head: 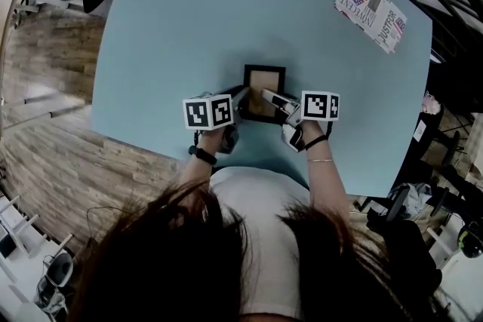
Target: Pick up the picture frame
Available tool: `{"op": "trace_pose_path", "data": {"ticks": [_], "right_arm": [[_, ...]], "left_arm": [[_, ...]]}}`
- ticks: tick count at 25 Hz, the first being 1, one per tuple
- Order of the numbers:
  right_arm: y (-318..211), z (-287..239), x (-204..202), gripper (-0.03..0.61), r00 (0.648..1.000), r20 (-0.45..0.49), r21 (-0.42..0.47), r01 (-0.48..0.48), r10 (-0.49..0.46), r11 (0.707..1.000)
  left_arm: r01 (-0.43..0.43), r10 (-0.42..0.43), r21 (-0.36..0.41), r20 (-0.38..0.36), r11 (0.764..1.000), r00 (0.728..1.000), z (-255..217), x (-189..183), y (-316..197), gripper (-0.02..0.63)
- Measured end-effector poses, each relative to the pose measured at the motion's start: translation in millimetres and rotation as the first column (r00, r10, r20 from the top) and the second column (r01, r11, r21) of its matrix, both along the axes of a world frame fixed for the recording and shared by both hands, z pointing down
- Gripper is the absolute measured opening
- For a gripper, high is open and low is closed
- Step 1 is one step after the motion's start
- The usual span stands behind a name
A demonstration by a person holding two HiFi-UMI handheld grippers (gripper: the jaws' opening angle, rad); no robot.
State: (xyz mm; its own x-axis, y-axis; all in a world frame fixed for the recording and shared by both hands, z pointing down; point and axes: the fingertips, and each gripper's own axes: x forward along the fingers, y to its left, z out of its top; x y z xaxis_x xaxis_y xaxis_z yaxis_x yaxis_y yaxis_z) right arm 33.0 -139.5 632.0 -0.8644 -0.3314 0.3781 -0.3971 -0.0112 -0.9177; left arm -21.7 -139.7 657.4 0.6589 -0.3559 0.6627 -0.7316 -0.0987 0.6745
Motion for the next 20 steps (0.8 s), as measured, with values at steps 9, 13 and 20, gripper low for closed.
{"op": "trace_pose_path", "data": {"ticks": [9,13,20], "right_arm": [[0.9,-6.1,-1.2,0.011,1.000,0.002,0.023,0.010,-0.010,1.000],[1.9,-15.0,0.9,0.011,1.000,0.002,0.047,0.007,-0.007,0.999],[7.6,-33.1,12.2,0.011,1.000,-0.004,0.092,-0.011,0.012,0.996]], "left_arm": [[0.022,-0.022,-0.001,-0.014,1.000,1.000,-3.3,-0.9,1.7,0.135],[0.028,-0.027,0.016,-0.033,0.999,0.999,-11.4,0.4,2.9,0.135],[0.058,-0.052,0.057,-0.097,0.997,0.994,-36.0,4.8,4.9,0.135]]}}
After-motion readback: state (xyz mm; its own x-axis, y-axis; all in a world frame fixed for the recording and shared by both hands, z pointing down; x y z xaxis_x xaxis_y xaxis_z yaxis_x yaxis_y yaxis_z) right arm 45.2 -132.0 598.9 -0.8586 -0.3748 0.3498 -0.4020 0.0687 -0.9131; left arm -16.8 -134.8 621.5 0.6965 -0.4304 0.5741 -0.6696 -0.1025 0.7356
